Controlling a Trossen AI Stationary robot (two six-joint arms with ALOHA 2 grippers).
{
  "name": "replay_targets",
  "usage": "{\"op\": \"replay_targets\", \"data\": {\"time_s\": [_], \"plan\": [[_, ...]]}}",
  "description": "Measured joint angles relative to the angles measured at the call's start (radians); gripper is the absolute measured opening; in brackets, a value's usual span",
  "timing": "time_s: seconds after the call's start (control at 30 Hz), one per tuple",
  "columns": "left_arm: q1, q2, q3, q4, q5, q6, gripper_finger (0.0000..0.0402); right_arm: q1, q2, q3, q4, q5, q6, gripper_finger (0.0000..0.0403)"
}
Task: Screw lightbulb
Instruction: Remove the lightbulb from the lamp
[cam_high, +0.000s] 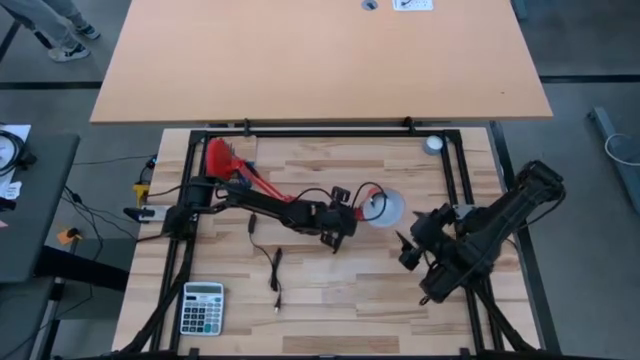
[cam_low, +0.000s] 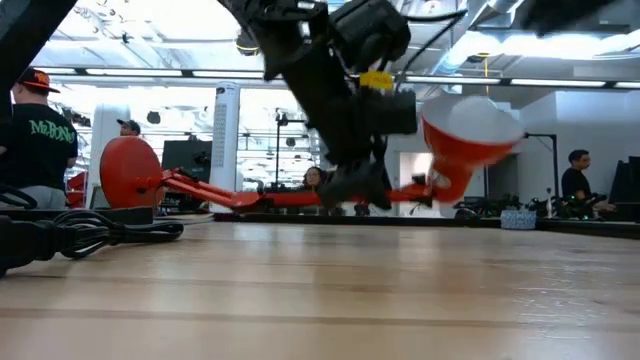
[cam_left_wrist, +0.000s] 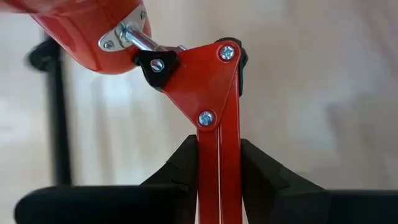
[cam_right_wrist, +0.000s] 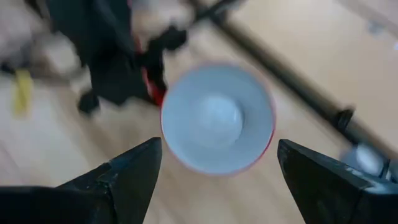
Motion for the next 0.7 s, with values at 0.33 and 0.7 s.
{"op": "replay_targets", "data": {"time_s": [0.33, 0.7], "plan": [[-0.008, -0.088, 0.084, -0.090, -0.102, -0.054, 0.0066, 0.109, -0.035, 0.194, -0.036, 0.236, -0.091, 0.0330], [-0.023, -0.265, 0.162, -0.111, -0.216, -0.050, 0.0065, 0.176, -0.027, 0.160, -0.014, 0.312, -0.163, 0.0330]]}}
